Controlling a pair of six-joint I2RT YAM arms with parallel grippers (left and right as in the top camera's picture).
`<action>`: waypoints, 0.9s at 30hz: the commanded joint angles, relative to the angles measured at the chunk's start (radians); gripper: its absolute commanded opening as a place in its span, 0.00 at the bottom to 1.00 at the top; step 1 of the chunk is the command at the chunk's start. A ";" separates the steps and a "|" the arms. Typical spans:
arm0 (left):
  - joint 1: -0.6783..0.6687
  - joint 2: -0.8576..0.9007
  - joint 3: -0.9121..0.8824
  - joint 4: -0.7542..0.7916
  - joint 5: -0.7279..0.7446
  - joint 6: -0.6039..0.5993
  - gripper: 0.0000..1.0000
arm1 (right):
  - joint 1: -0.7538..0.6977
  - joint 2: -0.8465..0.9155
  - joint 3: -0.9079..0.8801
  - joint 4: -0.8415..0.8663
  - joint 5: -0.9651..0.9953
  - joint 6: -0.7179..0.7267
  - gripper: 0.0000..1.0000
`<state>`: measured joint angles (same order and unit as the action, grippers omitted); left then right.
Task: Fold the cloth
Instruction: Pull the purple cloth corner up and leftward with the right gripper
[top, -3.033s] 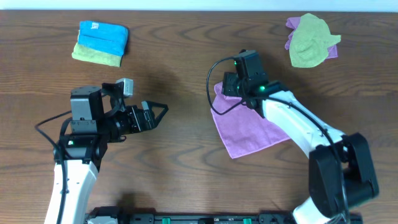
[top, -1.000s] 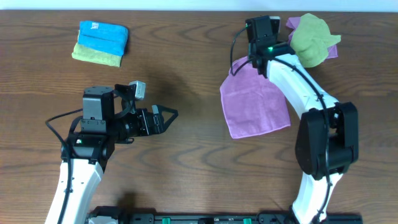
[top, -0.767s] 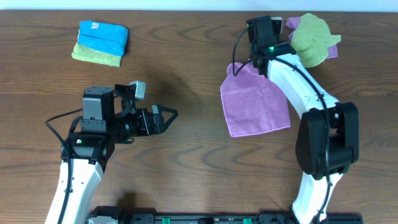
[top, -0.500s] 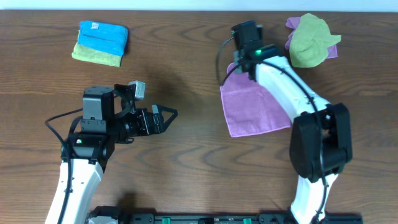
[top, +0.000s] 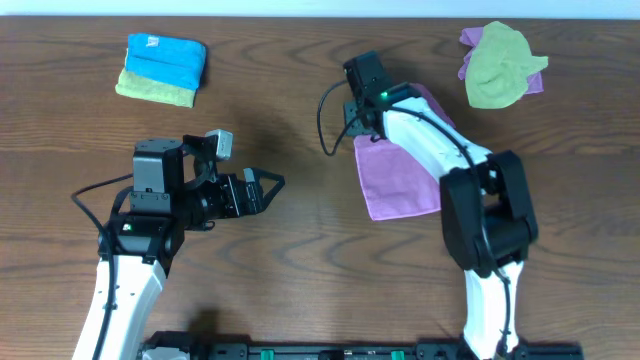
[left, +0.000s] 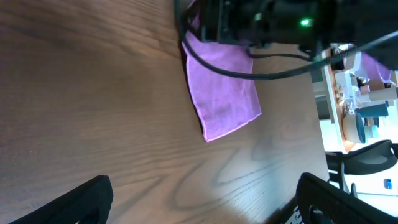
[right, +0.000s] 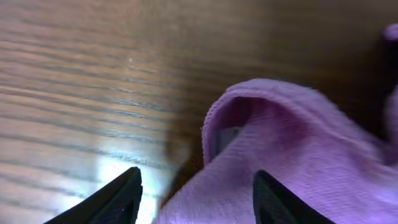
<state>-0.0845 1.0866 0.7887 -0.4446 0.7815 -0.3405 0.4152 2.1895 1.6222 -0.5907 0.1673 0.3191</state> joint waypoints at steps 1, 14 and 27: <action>-0.003 -0.002 0.019 -0.001 -0.003 0.003 0.95 | -0.006 0.015 0.018 0.014 -0.019 0.048 0.56; -0.003 -0.002 0.019 -0.001 -0.003 0.003 0.95 | -0.006 0.031 0.018 0.021 -0.023 0.051 0.26; -0.003 -0.002 0.019 -0.023 -0.003 0.004 0.95 | 0.018 0.027 0.023 0.002 -0.081 0.032 0.21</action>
<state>-0.0845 1.0866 0.7887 -0.4641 0.7815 -0.3405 0.4175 2.2143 1.6222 -0.5781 0.0998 0.3611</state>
